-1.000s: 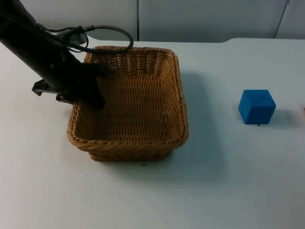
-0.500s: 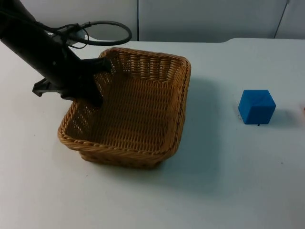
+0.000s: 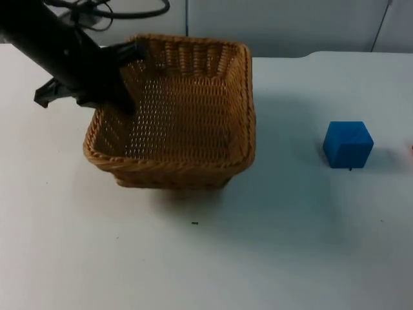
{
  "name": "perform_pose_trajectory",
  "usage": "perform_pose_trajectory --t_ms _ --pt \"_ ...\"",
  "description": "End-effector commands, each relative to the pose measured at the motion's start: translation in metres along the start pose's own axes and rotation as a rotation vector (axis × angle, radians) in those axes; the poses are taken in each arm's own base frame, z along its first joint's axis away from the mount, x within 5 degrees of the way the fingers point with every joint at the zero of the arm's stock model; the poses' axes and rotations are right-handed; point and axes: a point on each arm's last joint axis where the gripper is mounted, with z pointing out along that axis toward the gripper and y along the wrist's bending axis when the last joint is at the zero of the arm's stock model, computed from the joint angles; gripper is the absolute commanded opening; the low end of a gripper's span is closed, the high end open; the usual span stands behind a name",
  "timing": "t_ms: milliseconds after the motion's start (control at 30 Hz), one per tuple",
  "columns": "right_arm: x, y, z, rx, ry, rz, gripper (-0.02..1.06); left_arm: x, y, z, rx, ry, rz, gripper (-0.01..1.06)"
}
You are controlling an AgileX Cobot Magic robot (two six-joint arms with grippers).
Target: Pick up the basket with the left hand and place the blue cube into the basket with the right hand.
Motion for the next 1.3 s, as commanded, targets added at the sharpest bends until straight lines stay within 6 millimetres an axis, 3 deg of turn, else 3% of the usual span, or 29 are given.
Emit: perform_pose_trajectory --t_ms 0,100,267,433,600,700,733,800,833,867,900,1000,1033,1167,1267 --pt "-0.002 -0.001 0.000 0.002 -0.006 0.007 1.04 -0.003 -0.014 -0.017 0.039 -0.020 -0.030 0.00" --pt "0.002 0.000 0.000 -0.005 0.035 0.004 1.04 -0.004 -0.031 -0.044 0.070 -0.049 -0.028 0.00" --pt "0.003 0.001 0.000 -0.012 0.055 0.005 1.04 -0.003 -0.042 -0.062 0.079 -0.052 -0.034 0.00" --pt "-0.003 0.003 0.000 -0.041 0.072 0.034 1.04 -0.001 -0.042 -0.065 0.067 -0.039 -0.042 0.00" --pt "-0.031 0.001 0.013 -0.063 0.160 0.038 1.04 0.000 -0.043 -0.064 0.067 -0.034 -0.039 0.00" --pt "-0.056 -0.002 0.047 -0.077 0.227 0.053 1.04 0.000 -0.043 -0.064 0.068 -0.033 -0.038 0.00" --pt "-0.056 -0.002 0.047 -0.077 0.227 0.053 1.04 0.000 -0.043 -0.064 0.068 -0.033 -0.038 0.00" --pt "-0.066 -0.003 0.071 -0.094 0.282 0.053 1.04 0.000 -0.043 -0.064 0.068 -0.033 -0.038 0.00" --pt "-0.072 -0.001 0.093 -0.113 0.329 0.044 1.04 0.000 -0.043 -0.064 0.067 -0.035 -0.038 0.00" --pt "-0.072 -0.001 0.093 -0.113 0.329 0.044 1.04 0.000 -0.043 -0.064 0.067 -0.035 -0.038 0.00" --pt "-0.075 0.002 0.108 -0.128 0.357 0.032 1.04 -0.001 -0.043 -0.064 0.066 -0.039 -0.038 0.00" --pt "-0.081 0.020 0.145 -0.171 0.422 -0.041 1.04 -0.001 -0.043 -0.064 0.065 -0.043 -0.038 0.00" --pt "-0.081 0.020 0.145 -0.171 0.422 -0.041 1.04 -0.001 -0.043 -0.064 0.065 -0.043 -0.038 0.00" --pt "-0.085 0.062 0.185 -0.203 0.466 -0.246 1.04 -0.001 -0.043 -0.064 0.066 -0.041 -0.038 0.00" --pt "-0.082 0.074 0.199 -0.214 0.480 -0.279 1.04 -0.001 -0.043 -0.064 0.067 -0.038 -0.038 0.00"
